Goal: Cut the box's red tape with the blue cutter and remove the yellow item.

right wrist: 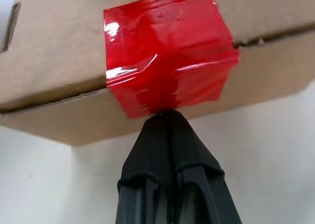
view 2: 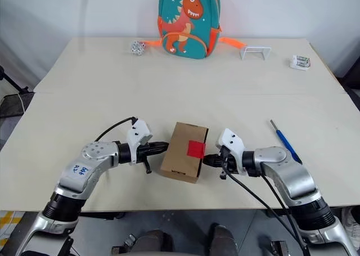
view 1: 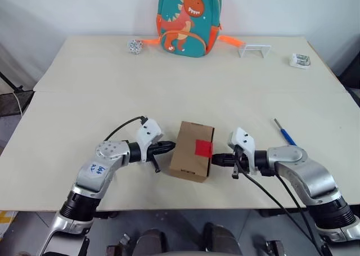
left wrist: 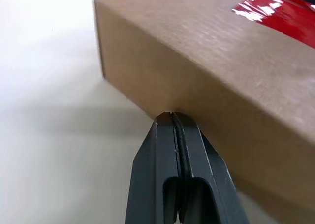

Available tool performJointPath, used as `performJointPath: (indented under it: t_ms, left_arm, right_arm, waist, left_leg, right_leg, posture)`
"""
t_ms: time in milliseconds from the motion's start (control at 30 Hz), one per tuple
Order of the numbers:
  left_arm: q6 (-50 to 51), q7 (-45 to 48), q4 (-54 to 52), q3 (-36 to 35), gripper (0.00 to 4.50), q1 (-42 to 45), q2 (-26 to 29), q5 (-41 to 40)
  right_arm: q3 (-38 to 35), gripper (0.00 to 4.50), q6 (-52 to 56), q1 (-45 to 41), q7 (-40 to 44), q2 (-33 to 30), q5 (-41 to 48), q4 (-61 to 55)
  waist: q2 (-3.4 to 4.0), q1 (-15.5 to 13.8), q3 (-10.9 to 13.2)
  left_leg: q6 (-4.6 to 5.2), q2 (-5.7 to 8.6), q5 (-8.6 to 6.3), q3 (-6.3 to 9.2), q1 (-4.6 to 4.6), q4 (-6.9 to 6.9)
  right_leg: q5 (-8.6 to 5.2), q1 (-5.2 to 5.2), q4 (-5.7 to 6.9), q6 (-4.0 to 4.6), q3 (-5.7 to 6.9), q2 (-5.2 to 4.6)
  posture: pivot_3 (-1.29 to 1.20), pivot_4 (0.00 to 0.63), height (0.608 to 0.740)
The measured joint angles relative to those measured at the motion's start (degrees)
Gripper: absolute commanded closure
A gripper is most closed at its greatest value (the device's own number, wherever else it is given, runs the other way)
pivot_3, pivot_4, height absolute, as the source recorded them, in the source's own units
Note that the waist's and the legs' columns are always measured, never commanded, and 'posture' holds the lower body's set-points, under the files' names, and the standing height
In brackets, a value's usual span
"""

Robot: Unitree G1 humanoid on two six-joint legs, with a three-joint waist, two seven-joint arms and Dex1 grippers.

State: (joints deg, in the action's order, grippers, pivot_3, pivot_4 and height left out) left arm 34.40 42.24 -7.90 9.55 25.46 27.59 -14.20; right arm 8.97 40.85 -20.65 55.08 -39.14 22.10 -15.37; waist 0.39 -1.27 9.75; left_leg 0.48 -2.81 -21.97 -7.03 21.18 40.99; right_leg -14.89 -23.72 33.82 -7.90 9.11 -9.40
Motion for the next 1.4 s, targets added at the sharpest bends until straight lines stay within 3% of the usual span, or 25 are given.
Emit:
performJointPath:
  t_ms: [400,867,967,1133,1233,1400]
  left_arm:
    - [2.6,5.1,-2.7,0.7,4.50,-1.1,2.5,-1.9]
    - [3.7,4.9,-2.9,0.6,4.50,-1.0,2.5,-2.0]
    - [3.7,6.5,-3.1,0.2,4.50,-1.1,5.2,-2.5]
    - [0.5,15.4,-2.9,-4.4,4.50,-2.1,13.8,-5.8]
    - [-4.6,21.0,-1.9,-6.3,4.50,-1.9,15.8,-7.0]
    - [-11.5,26.5,3.7,-6.2,4.50,5.0,10.8,-9.1]
  right_arm:
    - [-0.5,4.46,-1.7,-2.6,-5.3,1.8,-3.0,4.9]
    - [-0.4,4.46,-3.5,-3.3,-5.1,2.8,-4.5,6.6]
    - [-1.6,4.46,-4.9,-2.9,-3.9,0.1,-4.4,6.8]
    - [-10.5,4.46,-1.7,-0.9,-0.2,-6.3,0.9,5.8]
    - [-15.0,3.90,8.6,-0.9,0.1,-9.6,7.0,2.6]
    - [-23.3,2.25,35.0,-5.1,-5.9,-7.9,20.3,-3.4]
  waist:
    - [0.00,0.3,0.0]
    - [0.00,0.1,0.0]
    - [0.00,0.1,0.0]
    - [0.00,0.1,0.0]
    - [0.01,0.0,0.0]
    - [0.00,-0.1,0.0]
  left_leg:
    - [0.00,0.00,0.00,0.00,0.01,0.00]
    - [0.00,0.00,0.00,-0.01,0.00,-0.01]
    - [0.00,0.00,0.00,-0.01,0.01,-0.01]
    - [0.00,-0.01,0.00,-0.01,0.00,-0.04]
    - [0.00,-0.01,0.00,-0.01,-0.01,-0.01]
    - [0.00,0.00,0.00,0.02,0.05,0.10]
  right_leg:
    - [0.00,-0.01,0.00,0.00,0.00,0.00]
    - [0.00,-0.01,0.00,0.00,0.00,0.00]
    - [0.00,-0.01,-0.01,0.00,0.00,0.00]
    - [0.00,-0.02,-0.02,0.00,-0.01,0.00]
    - [0.00,-0.01,-0.02,0.00,-0.01,0.00]
    - [0.01,0.00,0.02,0.02,-0.03,0.00]
  posture:
    - [0.00,0.150,0.740]
    - [0.00,0.150,0.740]
    - [0.00,0.150,0.740]
    - [0.00,0.150,0.740]
    - [0.00,0.150,0.740]
    - [0.00,0.150,0.740]
